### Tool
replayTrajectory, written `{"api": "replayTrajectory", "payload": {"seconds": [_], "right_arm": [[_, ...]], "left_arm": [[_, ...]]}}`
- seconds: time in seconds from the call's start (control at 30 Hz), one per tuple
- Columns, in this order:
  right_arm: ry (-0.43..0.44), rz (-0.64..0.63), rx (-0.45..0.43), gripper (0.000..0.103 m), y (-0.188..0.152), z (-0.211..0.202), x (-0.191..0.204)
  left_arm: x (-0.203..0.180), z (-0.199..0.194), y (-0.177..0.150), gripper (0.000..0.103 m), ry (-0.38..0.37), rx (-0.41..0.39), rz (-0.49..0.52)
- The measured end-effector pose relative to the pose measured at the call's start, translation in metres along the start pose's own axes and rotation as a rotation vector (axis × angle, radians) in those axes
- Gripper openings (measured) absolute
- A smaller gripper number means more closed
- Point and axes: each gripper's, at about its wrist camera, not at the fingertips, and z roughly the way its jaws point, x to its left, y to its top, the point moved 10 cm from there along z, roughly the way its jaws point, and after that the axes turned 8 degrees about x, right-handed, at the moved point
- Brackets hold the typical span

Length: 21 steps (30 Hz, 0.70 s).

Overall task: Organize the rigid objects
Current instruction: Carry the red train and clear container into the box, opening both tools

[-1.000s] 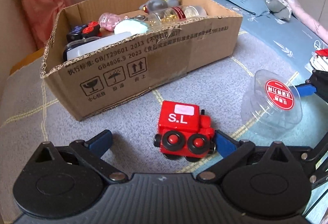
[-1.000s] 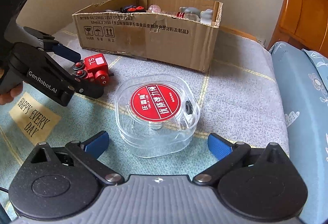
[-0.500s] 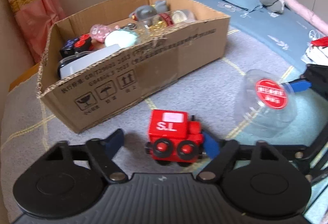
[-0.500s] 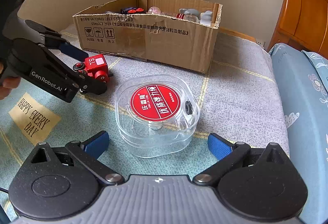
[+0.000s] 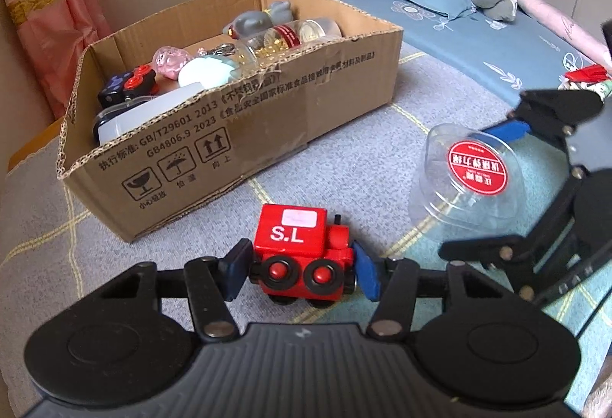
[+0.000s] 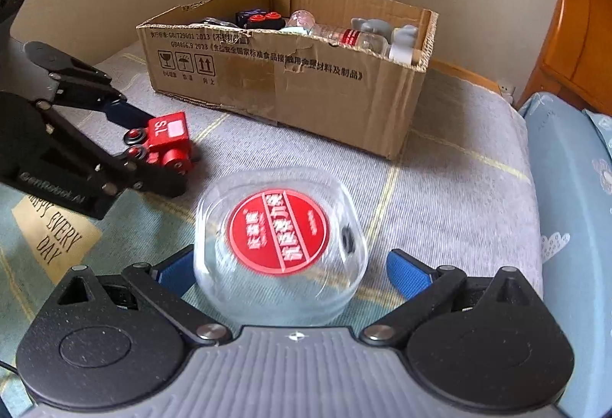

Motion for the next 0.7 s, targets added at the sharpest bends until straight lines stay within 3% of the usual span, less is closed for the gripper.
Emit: {"api": "replayTrajectory", "payload": {"seconds": [0.13,0.4,0.7], "right_arm": [[0.03,-0.045,0.003,0.081,0.005,-0.003,0.005],[0.038,-0.082,0.044,0.08,0.009,-0.01,0.007],[0.064,-0.106,0.004,0.08,0.035,-0.045,0.003]], "left_arm": [[0.002,-0.001,-0.002,0.056,-0.008,0.013,0.009],[0.006,-0.013,-0.005,0.055,-0.025,0.034,0.039],[0.007,-0.055,0.019,0.055,-0.059,-0.007,0.066]]}}
